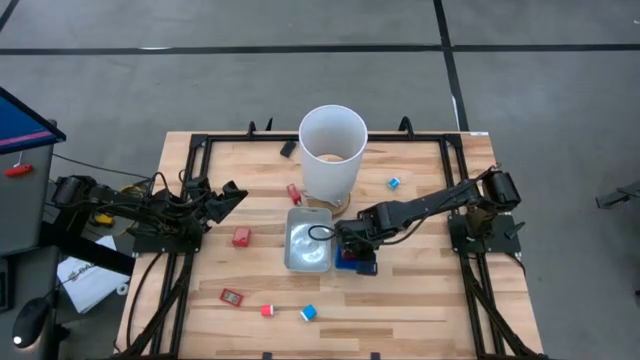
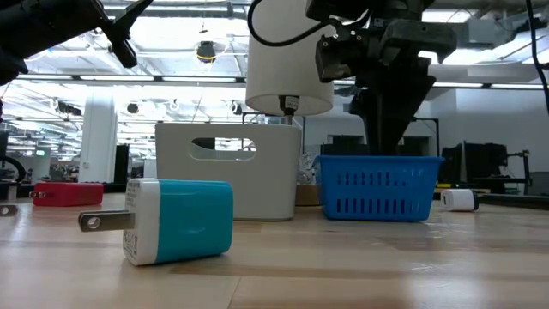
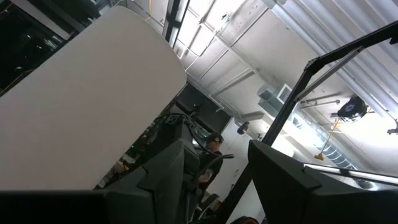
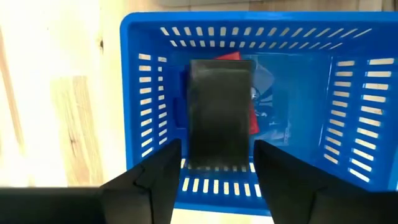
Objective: Pick & Place Office items
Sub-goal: Put the black digital clock into the blue bin
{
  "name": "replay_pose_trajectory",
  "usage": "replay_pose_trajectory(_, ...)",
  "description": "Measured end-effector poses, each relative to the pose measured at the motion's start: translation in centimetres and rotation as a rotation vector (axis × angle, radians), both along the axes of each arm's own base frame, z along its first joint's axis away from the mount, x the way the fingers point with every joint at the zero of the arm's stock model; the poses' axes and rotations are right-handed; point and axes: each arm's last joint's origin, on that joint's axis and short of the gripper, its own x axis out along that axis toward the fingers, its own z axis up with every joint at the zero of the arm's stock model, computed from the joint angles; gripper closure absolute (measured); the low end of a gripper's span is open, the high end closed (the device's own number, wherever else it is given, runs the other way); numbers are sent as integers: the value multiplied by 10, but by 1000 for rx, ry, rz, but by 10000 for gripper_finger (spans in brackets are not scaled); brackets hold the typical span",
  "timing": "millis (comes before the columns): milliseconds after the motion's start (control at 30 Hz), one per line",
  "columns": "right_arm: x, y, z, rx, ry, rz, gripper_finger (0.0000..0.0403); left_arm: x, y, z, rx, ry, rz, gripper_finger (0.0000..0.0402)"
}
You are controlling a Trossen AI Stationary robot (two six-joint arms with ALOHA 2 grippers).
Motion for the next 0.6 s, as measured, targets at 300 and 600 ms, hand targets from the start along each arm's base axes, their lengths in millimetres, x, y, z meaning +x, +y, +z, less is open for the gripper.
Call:
replay_pose_trajectory(300,0,0,0,12,6,-71,205,0,0,0,9,0,4,225)
replay_pose_trajectory(600,-3,15,0,40,20,-183,212,0,0,0,17,2,10,225)
